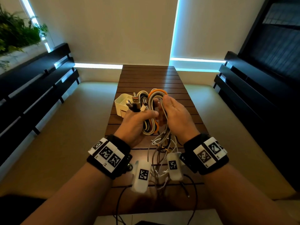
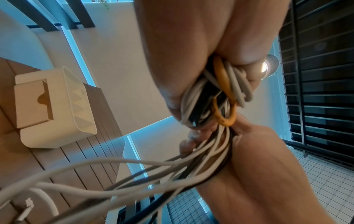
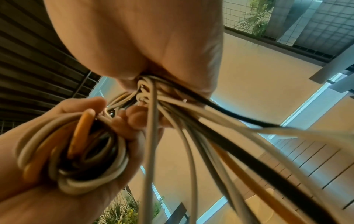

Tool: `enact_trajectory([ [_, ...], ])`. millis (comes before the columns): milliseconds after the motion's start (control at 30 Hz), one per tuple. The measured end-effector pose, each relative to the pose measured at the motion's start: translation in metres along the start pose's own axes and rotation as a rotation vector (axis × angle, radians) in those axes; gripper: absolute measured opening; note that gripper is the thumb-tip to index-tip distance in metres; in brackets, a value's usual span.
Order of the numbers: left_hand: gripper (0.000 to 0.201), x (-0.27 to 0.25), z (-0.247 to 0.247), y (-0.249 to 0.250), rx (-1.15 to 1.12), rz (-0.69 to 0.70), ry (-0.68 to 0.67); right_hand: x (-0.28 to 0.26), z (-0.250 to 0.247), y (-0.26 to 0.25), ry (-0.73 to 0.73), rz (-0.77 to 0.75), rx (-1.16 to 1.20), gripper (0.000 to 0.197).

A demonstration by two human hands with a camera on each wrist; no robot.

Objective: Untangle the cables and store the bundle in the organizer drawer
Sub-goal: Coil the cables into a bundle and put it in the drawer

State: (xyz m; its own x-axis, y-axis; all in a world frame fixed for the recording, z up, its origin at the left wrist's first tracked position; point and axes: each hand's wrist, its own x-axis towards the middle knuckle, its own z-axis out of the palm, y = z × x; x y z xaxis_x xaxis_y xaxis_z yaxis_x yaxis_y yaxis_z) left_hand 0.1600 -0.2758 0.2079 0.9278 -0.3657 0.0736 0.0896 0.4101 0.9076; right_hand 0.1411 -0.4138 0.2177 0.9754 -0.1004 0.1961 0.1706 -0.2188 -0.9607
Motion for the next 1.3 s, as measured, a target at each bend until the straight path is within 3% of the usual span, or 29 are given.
enact_trajectory([
  [267, 0.028, -0.001, 0.005, 0.002, 0.048, 0.043, -0.053, -0.001, 0.007, -0.004, -0.017, -0.036, -0.084, 0.038],
  [400, 0.024, -0.003, 0.005, 0.003, 0.069, 0.038, -0.048, 0.000, 0.005, -0.004, -0.063, -0.029, -0.083, 0.023],
  [533, 0.025, -0.003, 0.006, 0.002, 0.069, 0.029, -0.070, 0.002, 0.003, -0.005, -0.084, -0.043, -0.304, 0.028],
  [600, 0.027, -0.003, 0.006, 0.004, 0.092, 0.037, -0.067, 0.003, 0.001, -0.004, -0.093, -0.043, -0.451, 0.040],
  [733, 0.026, -0.002, 0.008, 0.004, 0.165, 0.092, -0.030, 0.006, 0.002, 0.000, -0.011, -0.057, -0.783, 0.053],
  [800, 0.017, -0.002, 0.011, 0.006, 0.194, 0.127, 0.015, 0.005, 0.005, -0.002, 0.065, -0.050, -0.672, 0.066],
  [867, 0.005, 0.000, 0.013, 0.011, 0.224, 0.163, 0.042, 0.003, 0.008, 0.000, 0.099, 0.010, -0.261, 0.083],
  [933, 0.008, 0.005, 0.012, 0.019, 0.237, 0.182, 0.091, 0.001, 0.009, 0.008, -0.011, 0.016, 0.166, 0.098],
  [967, 0.007, 0.007, 0.011, 0.023, 0.215, 0.183, 0.109, -0.001, 0.009, 0.013, -0.123, 0.002, 0.260, 0.102],
  [1067, 0.005, 0.010, 0.011, 0.033, 0.086, 0.179, 0.082, -0.006, 0.011, 0.026, -0.323, -0.025, 0.198, 0.075],
  [1200, 0.005, 0.006, 0.016, 0.042, -0.032, 0.202, -0.015, -0.006, 0.011, 0.036, -0.176, -0.034, -0.188, 0.021],
  [1300, 0.005, 0.004, 0.016, 0.043, -0.051, 0.186, -0.039, 0.001, 0.000, 0.045, -0.087, -0.019, -0.345, 0.019],
])
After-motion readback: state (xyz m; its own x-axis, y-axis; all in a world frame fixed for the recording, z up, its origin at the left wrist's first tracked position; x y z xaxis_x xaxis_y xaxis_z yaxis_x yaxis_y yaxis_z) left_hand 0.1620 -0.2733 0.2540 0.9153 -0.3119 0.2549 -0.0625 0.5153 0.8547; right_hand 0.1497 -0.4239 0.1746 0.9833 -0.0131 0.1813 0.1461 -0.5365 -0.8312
